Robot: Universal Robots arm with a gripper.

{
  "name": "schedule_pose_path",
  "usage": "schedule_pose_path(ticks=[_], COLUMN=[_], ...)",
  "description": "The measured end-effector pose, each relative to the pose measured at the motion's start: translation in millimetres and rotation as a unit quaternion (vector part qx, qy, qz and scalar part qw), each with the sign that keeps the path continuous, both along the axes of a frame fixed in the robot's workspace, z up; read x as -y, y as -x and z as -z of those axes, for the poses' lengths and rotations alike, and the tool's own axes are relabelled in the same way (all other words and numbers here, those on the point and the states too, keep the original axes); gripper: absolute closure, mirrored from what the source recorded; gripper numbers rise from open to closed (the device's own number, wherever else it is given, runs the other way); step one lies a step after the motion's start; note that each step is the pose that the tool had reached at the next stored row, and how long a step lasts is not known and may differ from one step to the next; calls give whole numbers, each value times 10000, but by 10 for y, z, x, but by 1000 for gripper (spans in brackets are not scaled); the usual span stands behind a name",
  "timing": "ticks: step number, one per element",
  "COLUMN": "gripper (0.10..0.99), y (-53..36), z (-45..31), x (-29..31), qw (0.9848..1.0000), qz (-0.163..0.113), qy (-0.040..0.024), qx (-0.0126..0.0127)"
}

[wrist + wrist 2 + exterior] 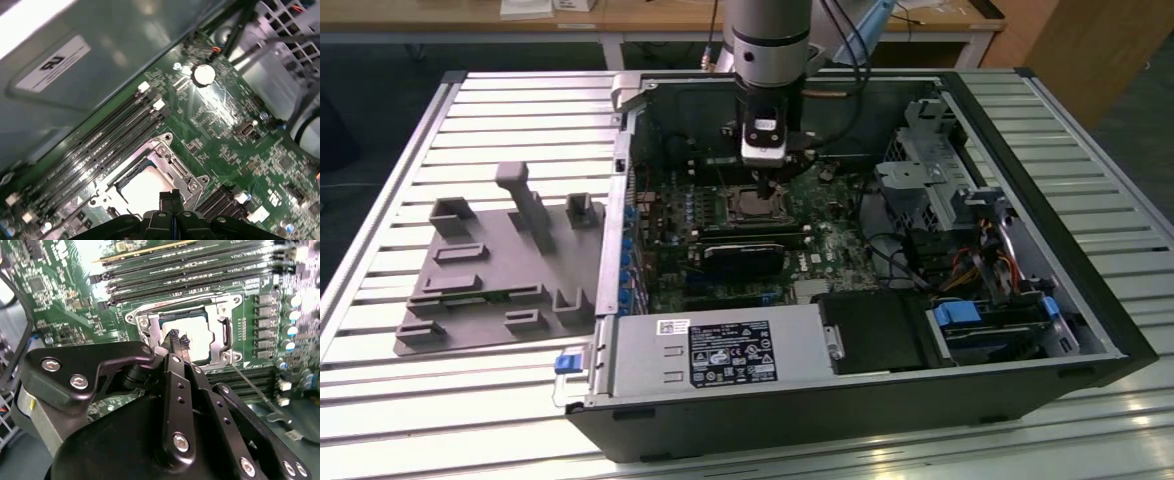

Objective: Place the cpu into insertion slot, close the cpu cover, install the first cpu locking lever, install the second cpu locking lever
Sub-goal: 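Close the cpu cover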

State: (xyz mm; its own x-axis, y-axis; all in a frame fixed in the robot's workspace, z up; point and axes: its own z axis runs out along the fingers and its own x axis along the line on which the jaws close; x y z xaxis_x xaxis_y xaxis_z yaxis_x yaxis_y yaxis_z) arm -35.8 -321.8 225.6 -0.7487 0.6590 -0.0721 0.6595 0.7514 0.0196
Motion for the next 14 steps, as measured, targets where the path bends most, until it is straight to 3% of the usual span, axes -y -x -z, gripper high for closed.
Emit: schedule_pose_path(ticks=[4,7,11,14], gripper=[984,984,984,984], y=[0,0,0,0], z=[3,6,10,13], x=[0,0,0,0], qw=[9994,9980,9950,9919], qz=[-360,-638,-995,-1272], qy=[25,43,63,71], qx=[0,0,1,2])
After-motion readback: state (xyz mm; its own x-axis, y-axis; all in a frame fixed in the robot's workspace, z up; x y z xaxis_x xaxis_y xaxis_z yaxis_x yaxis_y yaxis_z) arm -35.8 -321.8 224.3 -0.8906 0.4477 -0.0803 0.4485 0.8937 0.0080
